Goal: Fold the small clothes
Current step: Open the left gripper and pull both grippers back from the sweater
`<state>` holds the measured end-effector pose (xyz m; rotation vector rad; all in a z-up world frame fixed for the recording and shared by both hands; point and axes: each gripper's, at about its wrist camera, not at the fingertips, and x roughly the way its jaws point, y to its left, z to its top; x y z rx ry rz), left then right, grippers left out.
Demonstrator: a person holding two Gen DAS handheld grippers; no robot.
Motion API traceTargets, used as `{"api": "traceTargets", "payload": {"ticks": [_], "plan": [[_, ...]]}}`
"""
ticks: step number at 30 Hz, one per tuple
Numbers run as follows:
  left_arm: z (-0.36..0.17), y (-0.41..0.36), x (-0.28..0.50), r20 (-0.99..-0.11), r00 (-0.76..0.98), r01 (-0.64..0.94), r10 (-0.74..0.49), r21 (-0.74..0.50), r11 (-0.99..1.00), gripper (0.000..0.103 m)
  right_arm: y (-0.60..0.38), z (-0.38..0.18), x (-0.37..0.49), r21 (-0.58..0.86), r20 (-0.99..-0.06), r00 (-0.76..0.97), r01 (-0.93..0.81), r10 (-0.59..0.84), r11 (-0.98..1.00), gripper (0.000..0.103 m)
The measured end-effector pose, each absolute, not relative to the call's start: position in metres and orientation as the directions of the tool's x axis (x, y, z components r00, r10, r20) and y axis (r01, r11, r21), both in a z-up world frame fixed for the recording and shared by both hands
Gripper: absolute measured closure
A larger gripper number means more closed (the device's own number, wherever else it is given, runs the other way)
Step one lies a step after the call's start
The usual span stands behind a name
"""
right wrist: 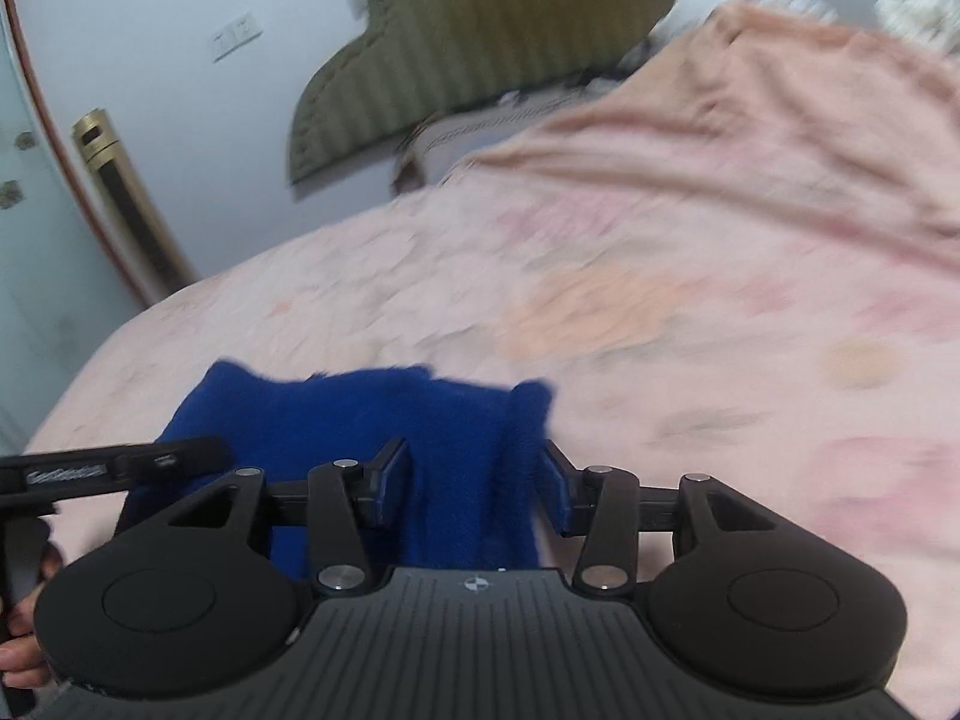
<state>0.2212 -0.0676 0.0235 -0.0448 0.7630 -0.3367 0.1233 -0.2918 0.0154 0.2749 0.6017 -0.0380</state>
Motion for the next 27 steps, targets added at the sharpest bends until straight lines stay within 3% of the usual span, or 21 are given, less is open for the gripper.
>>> {"api": "traceTargets", "payload": {"ticks": [5, 9, 15, 22, 27], "plan": [[0.021, -0.056, 0.177, -0.711, 0.642, 0.21, -0.286, -0.195, 0.958, 0.029, -0.261, 0.017, 0.088, 0.163, -0.553, 0.824, -0.042, 0.126, 0.986, 0.048], [0.013, -0.068, 0.166, -0.716, 0.666, 0.219, -0.21, -0.081, 0.972, 0.028, -0.244, -0.005, 0.101, 0.014, -0.629, 0.777, 0.008, 0.003, 1.0, 0.047], [0.028, -0.069, 0.143, -0.693, 0.698, 0.21, -0.181, -0.044, 0.977, 0.028, -0.244, 0.015, 0.076, 0.053, -0.586, 0.811, 0.026, 0.01, 0.998, 0.041], [0.024, -0.079, 0.116, -0.72, 0.665, 0.246, -0.199, -0.04, 0.968, 0.028, -0.233, -0.006, 0.056, -0.011, -0.659, 0.749, 0.073, -0.062, 0.997, 0.035], [0.024, -0.082, 0.097, -0.704, 0.692, 0.226, -0.158, 0.004, 0.974, 0.02, -0.241, 0.005, 0.034, 0.052, -0.631, 0.774, 0.108, -0.051, 0.993, 0.024]]}}
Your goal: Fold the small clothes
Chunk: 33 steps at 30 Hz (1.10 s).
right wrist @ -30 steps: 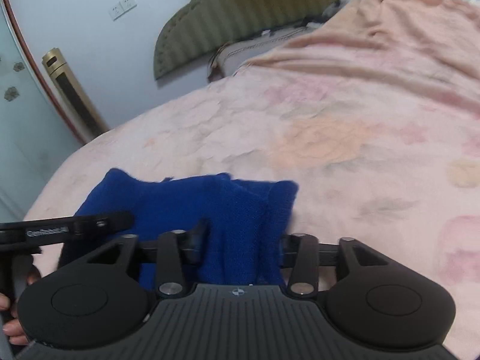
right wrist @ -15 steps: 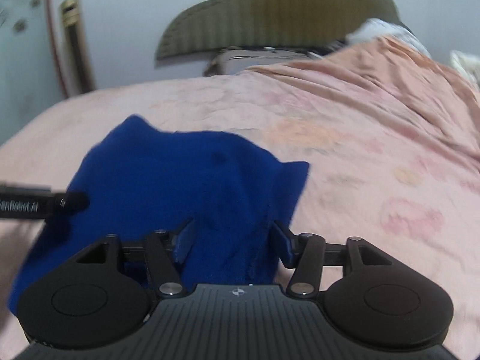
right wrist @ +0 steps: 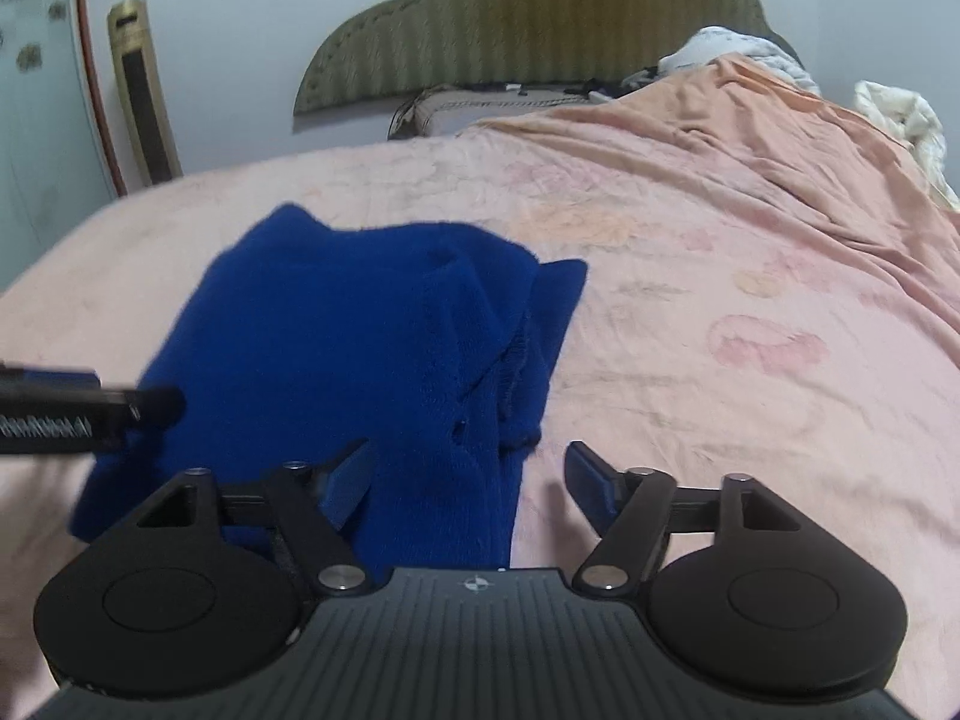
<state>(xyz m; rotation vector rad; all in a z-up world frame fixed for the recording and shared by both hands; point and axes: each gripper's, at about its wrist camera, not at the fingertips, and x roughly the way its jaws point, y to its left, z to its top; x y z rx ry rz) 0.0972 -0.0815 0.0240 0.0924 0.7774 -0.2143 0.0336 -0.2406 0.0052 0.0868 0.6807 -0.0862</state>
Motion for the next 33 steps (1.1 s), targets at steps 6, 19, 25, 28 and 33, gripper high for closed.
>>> {"api": "traceTargets", "payload": {"ticks": [6, 19, 25, 28, 33], "plan": [[0.022, -0.086, 0.082, -0.715, 0.678, 0.237, -0.169, -0.004, 0.971, 0.02, -0.238, 0.013, 0.01, 0.049, -0.624, 0.78, 0.112, -0.057, 0.993, 0.02], [0.014, -0.08, 0.054, -0.736, 0.664, 0.195, -0.132, 0.0, 0.981, 0.02, -0.222, 0.005, -0.016, 0.024, -0.649, 0.76, 0.073, -0.04, 0.997, 0.011], [0.01, -0.071, 0.042, -0.738, 0.668, 0.165, -0.098, 0.018, 0.986, 0.02, -0.21, 0.0, -0.023, -0.015, -0.66, 0.75, 0.042, -0.042, 0.999, 0.008], [0.007, -0.064, 0.036, -0.748, 0.657, 0.157, -0.093, 0.016, 0.987, 0.02, -0.206, -0.002, -0.026, -0.017, -0.664, 0.747, 0.029, -0.033, 0.999, 0.007], [0.001, -0.058, 0.028, -0.764, 0.639, 0.155, -0.09, 0.014, 0.988, 0.02, -0.201, -0.005, -0.03, -0.019, -0.673, 0.74, 0.011, -0.021, 1.0, 0.006]]}}
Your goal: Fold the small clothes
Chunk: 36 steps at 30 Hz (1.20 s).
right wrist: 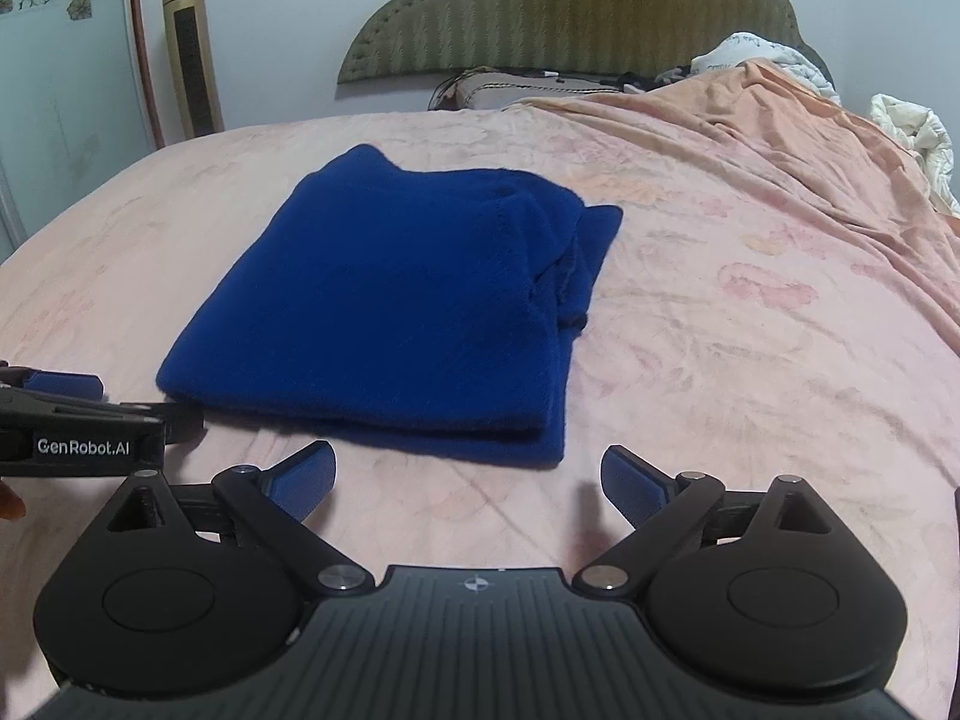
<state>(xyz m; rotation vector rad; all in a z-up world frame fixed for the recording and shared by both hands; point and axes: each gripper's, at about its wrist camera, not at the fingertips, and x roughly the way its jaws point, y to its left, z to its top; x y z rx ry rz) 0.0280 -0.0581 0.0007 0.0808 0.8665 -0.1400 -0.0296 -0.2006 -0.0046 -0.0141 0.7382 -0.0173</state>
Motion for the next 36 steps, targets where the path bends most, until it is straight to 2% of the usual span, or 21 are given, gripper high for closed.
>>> {"api": "traceTargets", "payload": {"ticks": [24, 36], "plan": [[-0.002, -0.062, 0.015, -0.747, 0.66, 0.144, -0.072, 0.032, 0.989, 0.02, -0.207, -0.011, -0.047, -0.014, -0.69, 0.724, 0.016, -0.021, 1.0, 0.002], [0.0, -0.06, 0.014, -0.745, 0.66, 0.147, -0.1, -0.002, 0.989, 0.02, -0.207, -0.01, -0.047, 0.023, -0.698, 0.716, 0.008, 0.011, 1.0, 0.001]]}}
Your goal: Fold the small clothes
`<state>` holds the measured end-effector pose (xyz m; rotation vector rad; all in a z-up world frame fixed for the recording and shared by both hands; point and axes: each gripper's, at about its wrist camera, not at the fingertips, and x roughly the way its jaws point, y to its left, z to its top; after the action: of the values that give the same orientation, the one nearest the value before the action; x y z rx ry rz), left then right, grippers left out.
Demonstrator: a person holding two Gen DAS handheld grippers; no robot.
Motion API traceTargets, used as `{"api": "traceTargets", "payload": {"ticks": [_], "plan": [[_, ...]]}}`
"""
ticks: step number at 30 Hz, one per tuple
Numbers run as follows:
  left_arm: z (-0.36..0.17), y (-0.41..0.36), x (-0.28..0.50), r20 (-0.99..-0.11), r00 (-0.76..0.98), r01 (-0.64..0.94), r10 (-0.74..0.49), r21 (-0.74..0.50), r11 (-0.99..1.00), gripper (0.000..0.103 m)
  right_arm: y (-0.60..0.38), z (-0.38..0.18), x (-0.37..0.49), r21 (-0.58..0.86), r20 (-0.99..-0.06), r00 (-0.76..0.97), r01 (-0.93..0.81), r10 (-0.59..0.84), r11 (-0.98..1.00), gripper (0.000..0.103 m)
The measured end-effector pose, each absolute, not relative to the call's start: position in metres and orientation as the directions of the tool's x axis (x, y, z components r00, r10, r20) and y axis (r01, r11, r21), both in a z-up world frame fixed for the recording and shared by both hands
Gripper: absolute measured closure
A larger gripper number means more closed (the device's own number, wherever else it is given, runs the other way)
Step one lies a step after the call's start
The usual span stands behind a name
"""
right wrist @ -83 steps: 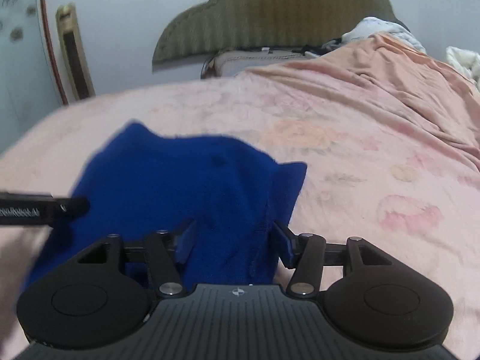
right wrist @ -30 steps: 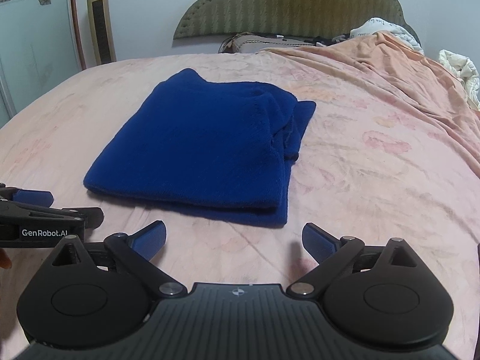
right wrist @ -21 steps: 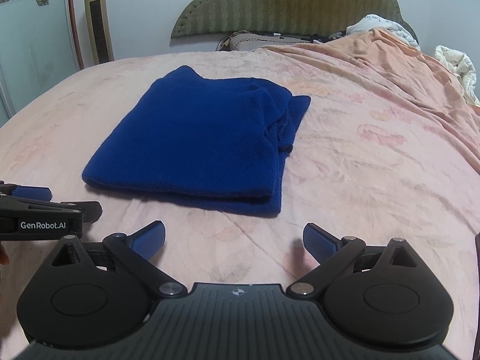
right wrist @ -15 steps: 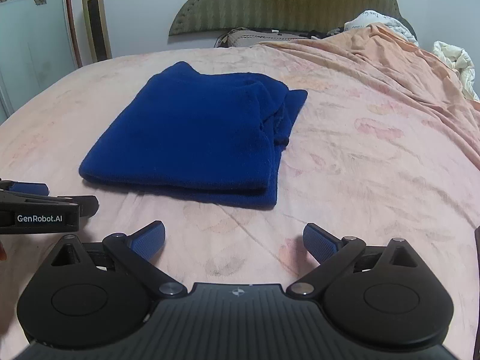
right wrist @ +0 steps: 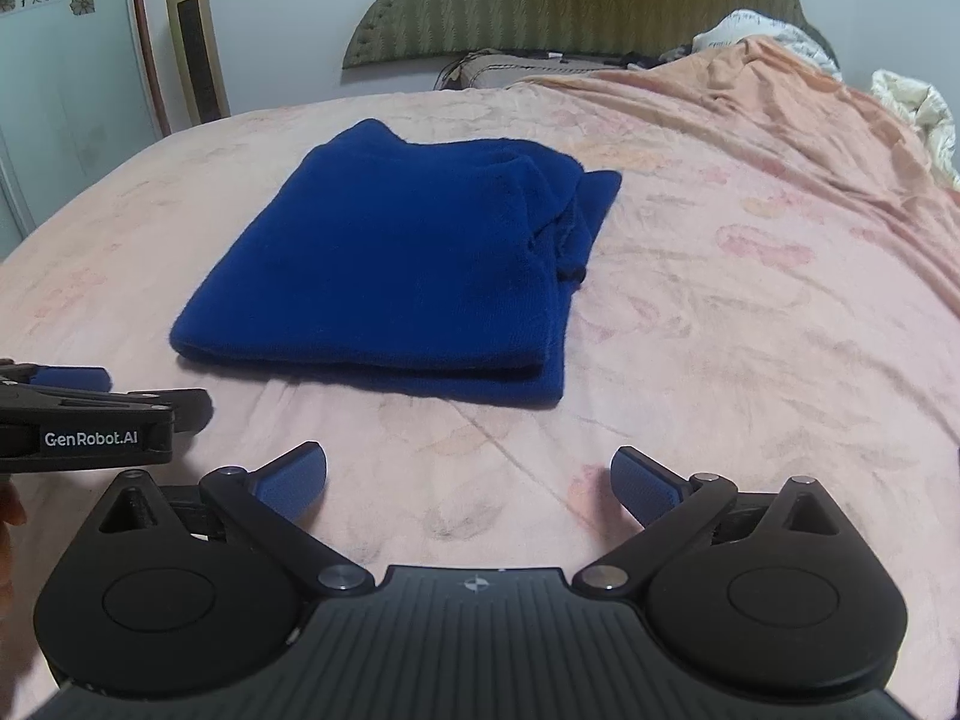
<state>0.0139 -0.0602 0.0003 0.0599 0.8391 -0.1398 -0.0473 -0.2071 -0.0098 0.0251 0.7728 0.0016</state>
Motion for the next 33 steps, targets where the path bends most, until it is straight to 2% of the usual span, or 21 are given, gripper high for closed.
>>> {"api": "traceTargets", "payload": {"ticks": [13, 21, 23, 28, 33], "plan": [[0.002, -0.063, 0.012, -0.739, 0.671, 0.134, -0.066, 0.033, 0.99, 0.02, -0.2, -0.008, -0.049, -0.031, -0.69, 0.723, 0.009, -0.028, 0.999, 0.001], [0.002, -0.061, 0.012, -0.739, 0.671, 0.12, -0.053, 0.038, 0.992, 0.02, -0.183, -0.009, -0.052, -0.159, -0.673, 0.735, -0.024, -0.091, 0.987, 0.001], [0.002, -0.061, 0.012, -0.74, 0.671, 0.12, -0.052, 0.039, 0.992, 0.02, -0.184, -0.009, -0.052, -0.134, -0.681, 0.729, -0.035, -0.066, 0.99, 0.001], [0.001, -0.061, 0.012, -0.739, 0.672, 0.116, -0.048, 0.041, 0.992, 0.02, -0.204, -0.007, -0.052, 0.056, -0.688, 0.724, -0.007, 0.044, 0.998, 0.001], [0.001, -0.061, 0.012, -0.742, 0.668, 0.112, -0.049, 0.035, 0.993, 0.02, -0.207, -0.004, -0.054, 0.031, -0.669, 0.743, 0.004, 0.018, 1.0, 0.001]]}}
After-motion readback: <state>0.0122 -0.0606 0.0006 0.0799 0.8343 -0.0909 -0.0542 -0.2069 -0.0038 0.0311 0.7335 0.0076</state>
